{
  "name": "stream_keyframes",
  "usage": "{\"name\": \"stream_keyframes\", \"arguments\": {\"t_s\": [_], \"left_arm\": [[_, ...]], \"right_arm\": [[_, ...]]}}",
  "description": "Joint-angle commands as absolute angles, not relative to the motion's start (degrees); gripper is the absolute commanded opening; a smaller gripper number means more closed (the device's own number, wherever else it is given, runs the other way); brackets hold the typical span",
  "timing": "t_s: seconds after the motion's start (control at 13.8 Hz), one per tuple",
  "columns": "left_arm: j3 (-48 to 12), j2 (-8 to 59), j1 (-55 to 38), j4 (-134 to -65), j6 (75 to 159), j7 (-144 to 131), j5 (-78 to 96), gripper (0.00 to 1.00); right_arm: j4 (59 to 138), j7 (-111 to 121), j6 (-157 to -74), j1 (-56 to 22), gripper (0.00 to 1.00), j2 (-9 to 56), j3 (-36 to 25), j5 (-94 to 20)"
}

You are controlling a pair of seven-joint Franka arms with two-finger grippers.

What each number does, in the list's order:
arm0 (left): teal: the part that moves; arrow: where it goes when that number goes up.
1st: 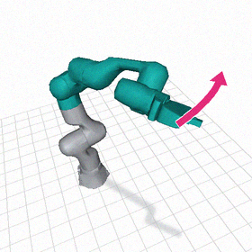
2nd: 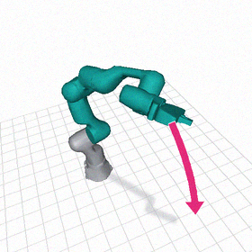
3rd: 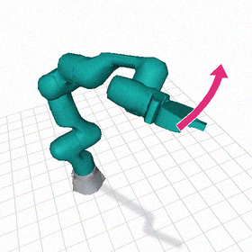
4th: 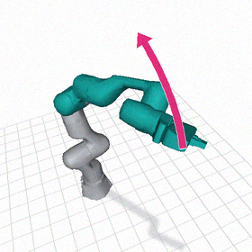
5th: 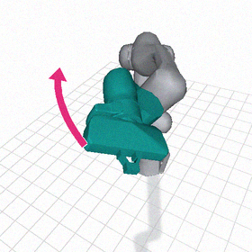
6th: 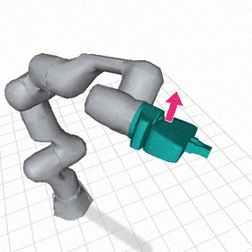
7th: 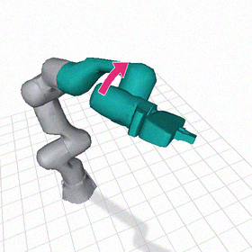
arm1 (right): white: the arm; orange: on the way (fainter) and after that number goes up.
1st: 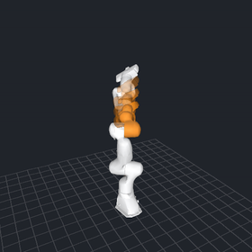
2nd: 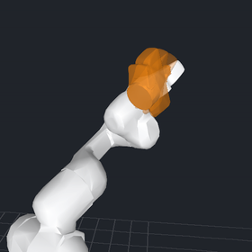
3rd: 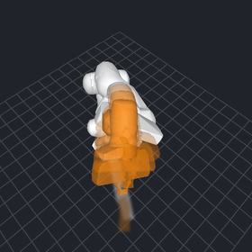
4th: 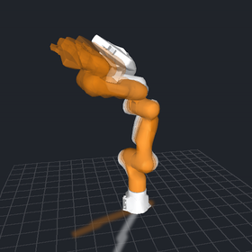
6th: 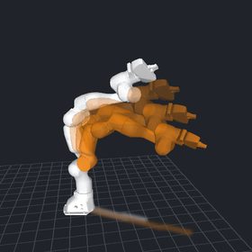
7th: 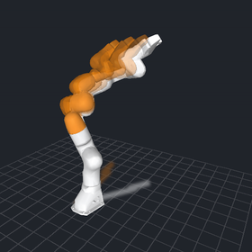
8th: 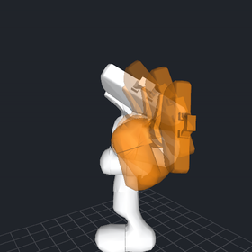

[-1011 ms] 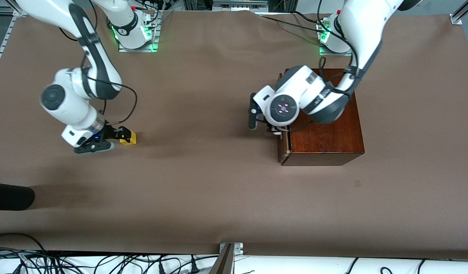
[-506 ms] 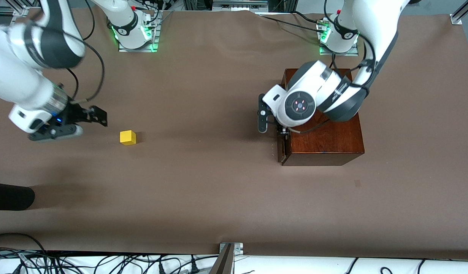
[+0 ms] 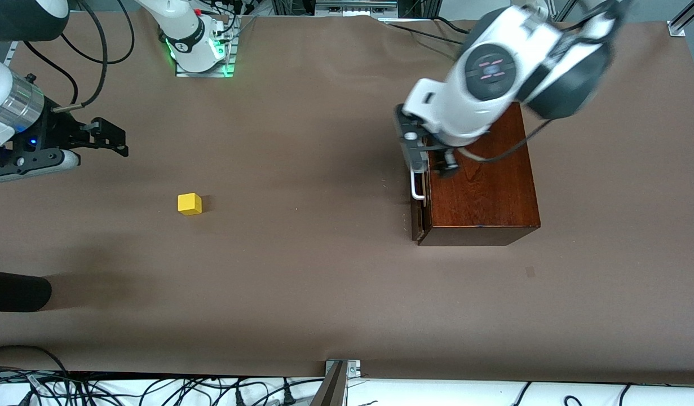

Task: Open drawer, take yellow block, close drawer

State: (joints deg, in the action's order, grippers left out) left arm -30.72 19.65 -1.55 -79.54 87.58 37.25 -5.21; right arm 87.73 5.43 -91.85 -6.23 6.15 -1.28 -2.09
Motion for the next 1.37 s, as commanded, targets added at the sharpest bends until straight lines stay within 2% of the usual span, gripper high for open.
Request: {"name": "stream_keyframes", "arguments": {"t_s": [0.0,0.14,0.29,0.43,0.58,0.72,0.87,1.01,1.3], "left_arm": [[-31.0,20.5,6.4,-71.9,83.5,37.4,-6.1,1.0],[-30.7,20.7,9.7,-71.2,84.6,37.5,-9.9,1.0],[-23.4,18.5,8.4,-72.5,88.9,36.8,-10.1,1.0],[-15.6,13.8,6.3,-78.0,94.9,36.3,-5.0,1.0],[-7.9,8.3,3.0,-86.5,102.3,30.1,0.7,1.0],[-4.8,3.3,2.2,-92.3,101.7,17.8,1.1,1.0],[-4.4,-1.0,1.1,-94.8,94.1,2.6,-1.1,1.0],[-4.4,-1.3,0.0,-94.7,87.2,-2.4,-3.9,1.0],[-3.2,-0.3,0.0,-94.2,87.3,-2.0,-3.0,1.0]], "right_arm": [[85.9,7.2,-90.2,-5.8,1.0,6.4,-2.1,-1.6],[85.0,7.2,-89.0,-5.8,1.0,6.4,-1.9,-1.7],[84.8,6.9,-89.0,-6.1,1.0,6.9,-1.8,-1.5],[84.8,6.7,-89.2,-6.2,1.0,6.9,-1.8,-1.5],[84.6,6.7,-89.7,-5.8,1.0,6.9,-2.1,-1.8],[84.6,7.0,-89.9,-5.9,1.0,6.9,-2.0,-1.6],[84.6,6.6,-90.3,-6.2,1.0,7.2,-1.7,-1.6],[84.6,6.5,-90.5,-6.3,1.0,7.2,-1.7,-1.6],[84.6,6.7,-92.3,-6.2,1.0,7.2,-2.1,-1.4]]}}
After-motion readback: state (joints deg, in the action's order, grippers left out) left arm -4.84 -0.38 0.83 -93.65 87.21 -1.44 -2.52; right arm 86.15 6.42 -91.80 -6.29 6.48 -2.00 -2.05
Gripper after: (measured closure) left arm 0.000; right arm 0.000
